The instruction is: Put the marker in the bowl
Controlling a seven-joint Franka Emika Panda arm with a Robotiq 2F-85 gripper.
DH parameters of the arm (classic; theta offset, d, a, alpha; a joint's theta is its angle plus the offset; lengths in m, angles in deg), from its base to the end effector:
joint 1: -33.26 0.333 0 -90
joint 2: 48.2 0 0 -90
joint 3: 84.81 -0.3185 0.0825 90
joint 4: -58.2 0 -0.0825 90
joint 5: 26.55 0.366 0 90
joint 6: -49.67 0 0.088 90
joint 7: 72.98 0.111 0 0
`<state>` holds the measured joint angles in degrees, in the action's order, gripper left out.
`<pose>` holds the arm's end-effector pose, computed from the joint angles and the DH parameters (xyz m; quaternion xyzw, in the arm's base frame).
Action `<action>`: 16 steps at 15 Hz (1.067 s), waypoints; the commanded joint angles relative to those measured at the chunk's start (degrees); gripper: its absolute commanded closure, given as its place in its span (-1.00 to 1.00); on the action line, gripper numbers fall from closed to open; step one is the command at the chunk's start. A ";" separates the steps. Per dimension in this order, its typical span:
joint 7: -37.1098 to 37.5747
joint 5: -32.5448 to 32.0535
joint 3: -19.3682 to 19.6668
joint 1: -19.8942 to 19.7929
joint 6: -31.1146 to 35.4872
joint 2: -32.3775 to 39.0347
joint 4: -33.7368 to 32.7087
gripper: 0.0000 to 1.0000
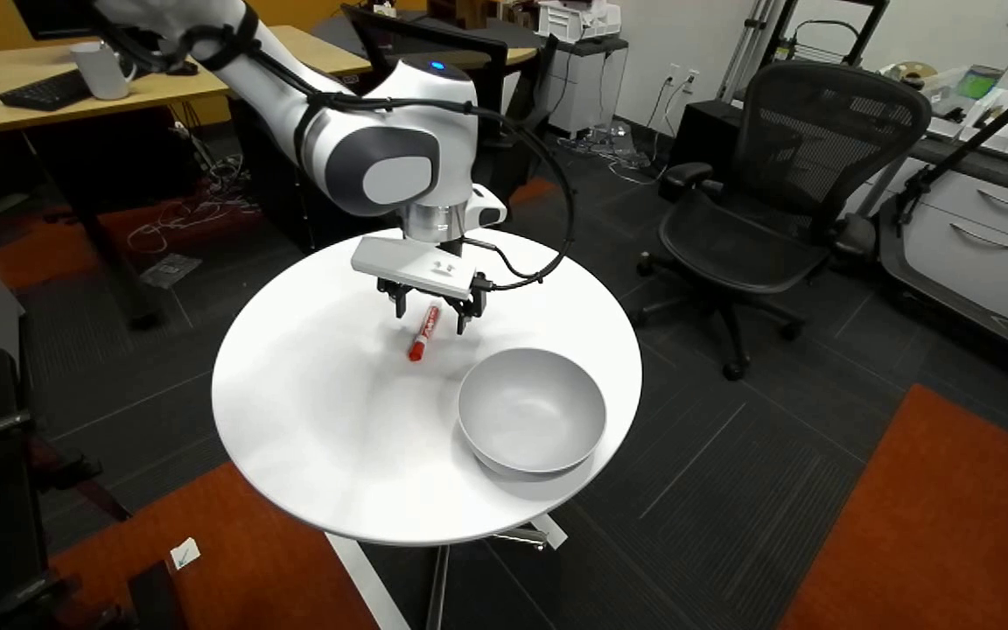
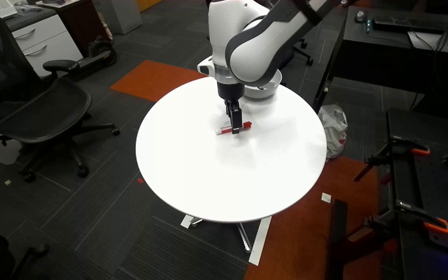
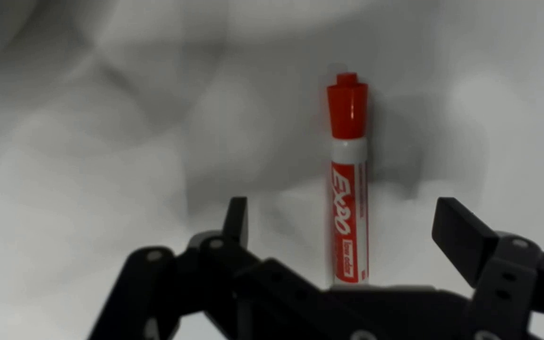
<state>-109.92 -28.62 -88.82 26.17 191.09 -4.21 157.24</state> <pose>0.6506 -0.0389 0.1496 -0.9551 -0.2957 0.0076 0.0170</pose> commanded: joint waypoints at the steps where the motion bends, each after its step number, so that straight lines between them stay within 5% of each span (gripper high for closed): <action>1: -0.63 -1.17 -0.94 -0.90 -3.28 1.58 -3.03 -1.00; 2: -0.71 -1.14 -1.00 -0.92 -3.46 1.85 -3.25 -0.50; 4: -0.65 -1.14 -0.99 -0.89 -3.74 2.27 -3.63 -0.35; 12: -0.43 -1.09 -0.97 -0.86 -4.43 3.10 -5.27 0.90; 16: 2.27 -1.06 -0.28 0.16 -3.60 0.62 -3.22 0.90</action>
<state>-109.86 -28.67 -88.82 26.14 188.90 -1.80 153.65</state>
